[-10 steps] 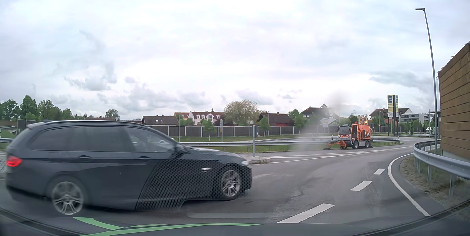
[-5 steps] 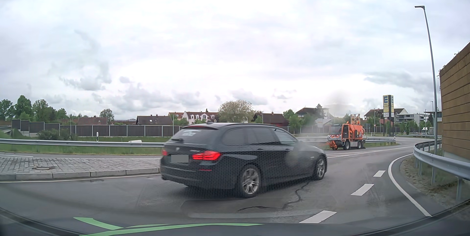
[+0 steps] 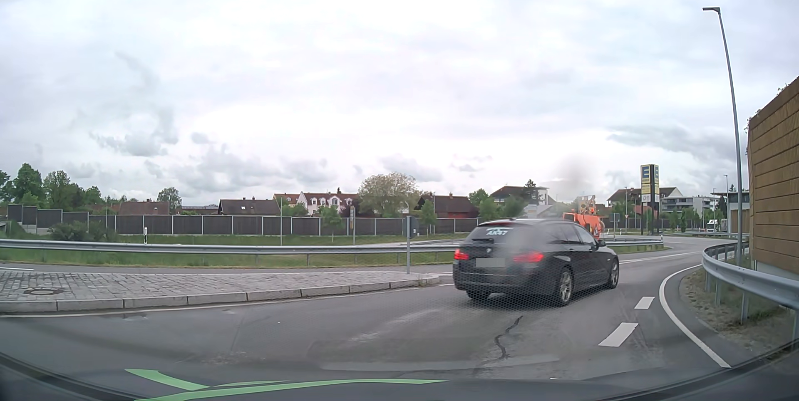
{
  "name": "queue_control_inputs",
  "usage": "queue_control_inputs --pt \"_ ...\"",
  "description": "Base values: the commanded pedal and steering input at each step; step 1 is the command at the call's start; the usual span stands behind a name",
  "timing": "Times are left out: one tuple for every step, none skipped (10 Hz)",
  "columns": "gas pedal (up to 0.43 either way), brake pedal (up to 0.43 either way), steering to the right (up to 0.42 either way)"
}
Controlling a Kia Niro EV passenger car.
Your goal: Follow the waypoints while adhering to traffic rules and regulations
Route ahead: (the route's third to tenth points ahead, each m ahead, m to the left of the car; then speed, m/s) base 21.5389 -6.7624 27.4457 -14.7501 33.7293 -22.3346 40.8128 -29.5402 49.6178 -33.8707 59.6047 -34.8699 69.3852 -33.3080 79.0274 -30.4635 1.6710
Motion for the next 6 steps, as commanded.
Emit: queue_control_inputs --pt "0.378 0.0 0.19" --pt "0.378 0.0 0.194" --pt "0.378 0.0 0.196" --pt "0.378 0.0 0.197" --pt "0.378 0.0 0.198" --pt "0.378 0.0 0.198"
